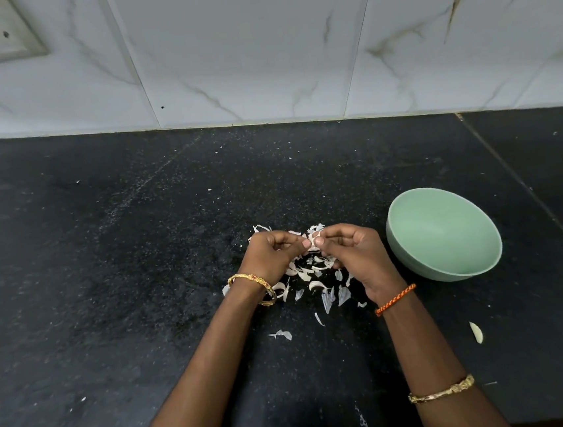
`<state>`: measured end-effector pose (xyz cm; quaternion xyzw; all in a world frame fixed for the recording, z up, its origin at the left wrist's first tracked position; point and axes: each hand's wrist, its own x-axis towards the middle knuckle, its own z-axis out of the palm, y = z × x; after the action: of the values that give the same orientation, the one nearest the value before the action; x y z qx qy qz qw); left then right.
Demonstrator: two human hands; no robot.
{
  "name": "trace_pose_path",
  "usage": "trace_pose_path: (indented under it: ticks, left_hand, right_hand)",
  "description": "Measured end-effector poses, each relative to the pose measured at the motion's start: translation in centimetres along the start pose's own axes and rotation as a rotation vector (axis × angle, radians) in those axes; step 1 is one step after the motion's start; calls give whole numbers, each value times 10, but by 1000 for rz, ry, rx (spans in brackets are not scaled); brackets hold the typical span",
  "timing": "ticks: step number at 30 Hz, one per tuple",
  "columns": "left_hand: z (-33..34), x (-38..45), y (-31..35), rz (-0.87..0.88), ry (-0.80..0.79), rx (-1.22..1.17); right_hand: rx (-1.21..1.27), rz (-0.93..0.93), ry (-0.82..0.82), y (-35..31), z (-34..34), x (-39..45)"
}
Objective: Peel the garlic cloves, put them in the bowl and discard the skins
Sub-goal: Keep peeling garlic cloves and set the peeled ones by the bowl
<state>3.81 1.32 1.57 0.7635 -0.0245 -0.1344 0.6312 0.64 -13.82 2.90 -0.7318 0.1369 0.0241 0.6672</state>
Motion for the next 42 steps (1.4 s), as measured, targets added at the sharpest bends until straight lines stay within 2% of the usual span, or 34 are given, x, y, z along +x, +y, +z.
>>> trace_pose_path:
  ticks: [4, 8, 11, 15, 20, 24, 26, 36, 42]
  left_hand:
    - [-2, 1, 3, 59, 0, 49]
    - [-1, 0, 5, 125, 26, 68]
    - [-2, 0, 8, 123, -2, 52]
    - [-4, 2, 14, 94, 1, 180]
    - [-5, 8, 9, -19, 119, 381]
    - [-6, 8, 11, -50, 232, 436]
    - [-8, 7, 11, -40, 229, 456]
    - [-6, 3, 20, 156, 61, 180]
    - [-4, 1, 14, 258, 120, 233]
  right_hand:
    - [72, 2, 28, 0, 2, -2]
    - [200, 66, -12, -1, 2, -3]
    - [186, 71, -53, -4, 0, -2]
    - [224, 76, -93, -8, 0, 0]
    - [386, 85, -151, -10, 3, 1]
    - [461, 75, -159, -12, 3, 4]
    - [468, 63, -172, -13, 3, 5]
    - [285, 1, -101, -14, 0, 10]
    - [301, 53, -92, -14, 2, 10]
